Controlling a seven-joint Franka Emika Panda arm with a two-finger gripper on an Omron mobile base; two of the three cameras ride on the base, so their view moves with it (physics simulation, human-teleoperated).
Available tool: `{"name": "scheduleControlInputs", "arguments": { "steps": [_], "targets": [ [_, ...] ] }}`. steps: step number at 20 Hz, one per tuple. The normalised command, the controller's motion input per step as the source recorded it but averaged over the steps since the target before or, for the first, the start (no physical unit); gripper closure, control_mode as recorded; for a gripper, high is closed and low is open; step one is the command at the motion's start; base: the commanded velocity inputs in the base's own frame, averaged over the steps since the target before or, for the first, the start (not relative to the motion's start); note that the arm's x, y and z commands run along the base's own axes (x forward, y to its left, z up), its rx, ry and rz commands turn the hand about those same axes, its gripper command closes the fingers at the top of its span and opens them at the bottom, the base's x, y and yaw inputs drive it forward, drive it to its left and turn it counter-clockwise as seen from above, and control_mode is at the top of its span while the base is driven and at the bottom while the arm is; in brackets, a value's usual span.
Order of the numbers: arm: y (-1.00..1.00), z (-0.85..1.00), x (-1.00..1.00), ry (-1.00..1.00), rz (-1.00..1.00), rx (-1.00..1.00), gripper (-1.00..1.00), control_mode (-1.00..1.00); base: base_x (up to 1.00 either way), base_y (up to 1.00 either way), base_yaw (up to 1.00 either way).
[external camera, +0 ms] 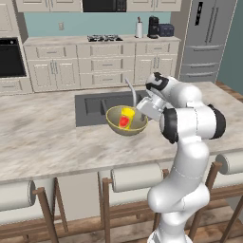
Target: Place the cup inside the bowl on the dining table and move the bowl to any counter.
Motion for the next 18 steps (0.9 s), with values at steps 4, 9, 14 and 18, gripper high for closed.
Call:
{"name": "scheduleControlInputs", "arguments": {
  "steps": [4,9,14,18],
  "targets": [
    [-0.16,0.19,-0.24,0.14,-0.02,0.00,1.00,-1.00,0.00,0.00,0.00],
    [-0.10,0.15,-0.31,0.10,-0.01,0.00,1.00,-1.00,0.00,0.00,0.00],
    [-0.18,0.17,-0.44,0.01,0.00,0.00,1.00,-1.00,0.00,0.00,0.00],
    [-0.06,0.12,-0.41,0.00,0.00,0.00,1.00,-1.00,0.00,0.00,0.00]
  ]
}}
